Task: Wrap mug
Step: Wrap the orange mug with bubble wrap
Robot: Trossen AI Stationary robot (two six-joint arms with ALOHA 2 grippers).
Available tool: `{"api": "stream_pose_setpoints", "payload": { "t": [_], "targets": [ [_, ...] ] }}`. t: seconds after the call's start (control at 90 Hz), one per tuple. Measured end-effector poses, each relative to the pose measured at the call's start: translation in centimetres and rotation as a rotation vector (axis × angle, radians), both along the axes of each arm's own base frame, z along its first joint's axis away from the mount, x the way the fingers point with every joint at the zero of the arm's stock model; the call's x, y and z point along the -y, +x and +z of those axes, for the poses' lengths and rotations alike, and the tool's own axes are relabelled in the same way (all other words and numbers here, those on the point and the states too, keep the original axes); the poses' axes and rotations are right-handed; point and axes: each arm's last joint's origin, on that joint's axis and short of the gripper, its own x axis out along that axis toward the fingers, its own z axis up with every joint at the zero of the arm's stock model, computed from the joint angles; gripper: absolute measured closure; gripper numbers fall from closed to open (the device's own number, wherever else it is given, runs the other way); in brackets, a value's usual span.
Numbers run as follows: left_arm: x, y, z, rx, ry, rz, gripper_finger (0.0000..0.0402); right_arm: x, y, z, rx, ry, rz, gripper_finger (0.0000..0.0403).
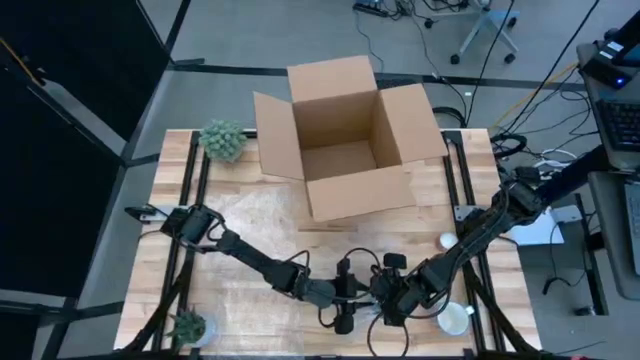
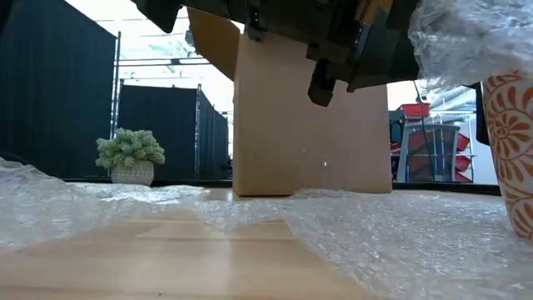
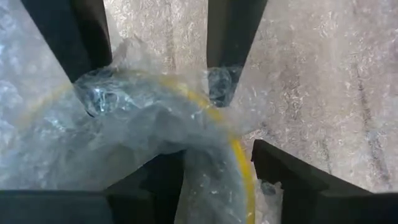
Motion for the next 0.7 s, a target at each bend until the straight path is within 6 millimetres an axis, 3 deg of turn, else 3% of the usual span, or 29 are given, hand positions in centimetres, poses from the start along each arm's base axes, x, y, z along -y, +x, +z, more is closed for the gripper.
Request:
{"api": "stream_pose_setpoints", "payload": {
  "t": [0.378, 0.7],
  "targets": [
    [0.0, 0.0, -0.1, -0.004, 0.003, -0.001, 0.0254, 0.0, -0.2, 4.4, -0.030, -0.004, 0.051, 0.0192],
    [0.0, 0.0, 0.0, 0.001, 0.001, -0.001, 0.0254, 0.2, -0.4, 5.2, 0.001, -0.021, 0.056, 0.0192]
  ]
}}
